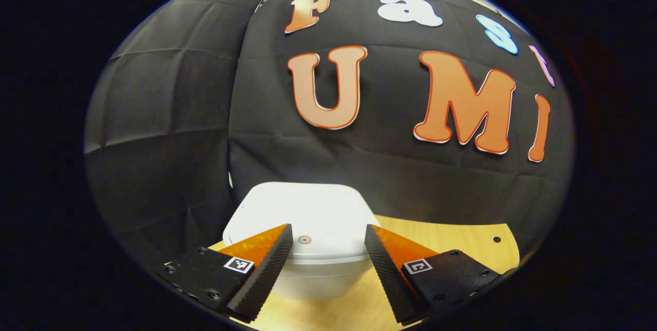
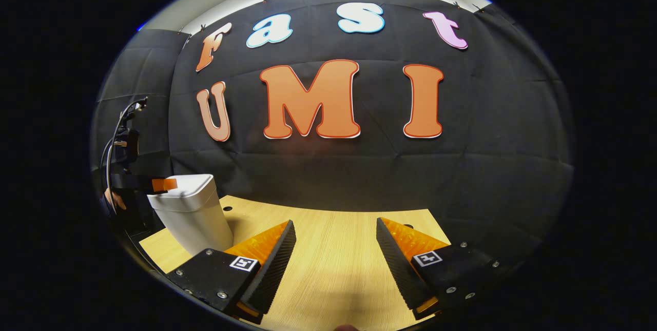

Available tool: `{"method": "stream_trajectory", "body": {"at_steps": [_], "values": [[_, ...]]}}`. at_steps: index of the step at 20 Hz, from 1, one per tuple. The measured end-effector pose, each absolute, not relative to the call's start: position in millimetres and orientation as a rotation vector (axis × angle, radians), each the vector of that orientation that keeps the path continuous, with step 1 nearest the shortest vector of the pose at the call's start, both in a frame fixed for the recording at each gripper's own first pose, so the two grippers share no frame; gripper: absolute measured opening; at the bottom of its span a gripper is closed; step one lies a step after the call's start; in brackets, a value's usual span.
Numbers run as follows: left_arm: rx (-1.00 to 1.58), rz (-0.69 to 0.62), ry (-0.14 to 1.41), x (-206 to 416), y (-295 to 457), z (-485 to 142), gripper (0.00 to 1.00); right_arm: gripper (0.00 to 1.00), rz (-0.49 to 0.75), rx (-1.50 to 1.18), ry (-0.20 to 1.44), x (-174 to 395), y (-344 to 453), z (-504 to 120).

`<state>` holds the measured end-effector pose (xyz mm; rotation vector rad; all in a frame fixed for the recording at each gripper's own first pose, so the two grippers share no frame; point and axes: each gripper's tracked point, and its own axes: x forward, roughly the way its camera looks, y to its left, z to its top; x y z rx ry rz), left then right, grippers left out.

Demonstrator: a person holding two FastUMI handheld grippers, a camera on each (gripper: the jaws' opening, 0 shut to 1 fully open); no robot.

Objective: Press the lid of the desktop garbage bin to open it, pick up the crumpled paper on the desktop and throw it into the bin, then pick up the pop can on the desktop and drop it into the bin, and finally close the garbage bin lid.

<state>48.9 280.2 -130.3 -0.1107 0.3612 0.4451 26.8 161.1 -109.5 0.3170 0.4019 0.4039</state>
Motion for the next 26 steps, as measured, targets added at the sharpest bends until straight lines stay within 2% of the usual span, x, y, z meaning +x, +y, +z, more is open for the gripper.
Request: {"method": "stream_trajectory", "body": {"at_steps": [13,21,26], "values": [[-0.081,0.16,0.204,56.7,97.8,-87.5,0.94,0.94,0.341,0.313,0.357,26.6,130.3,-98.9],[-0.074,0.011,0.181,61.7,18.2,-77.6,0.94,0.94,0.281,0.309,0.304,25.3,106.8,-86.6],[-0.073,-0.031,0.176,62.7,-8.6,-70.0,0.94,0.94,0.248,0.304,0.296,24.4,99.6,-85.8]]}}
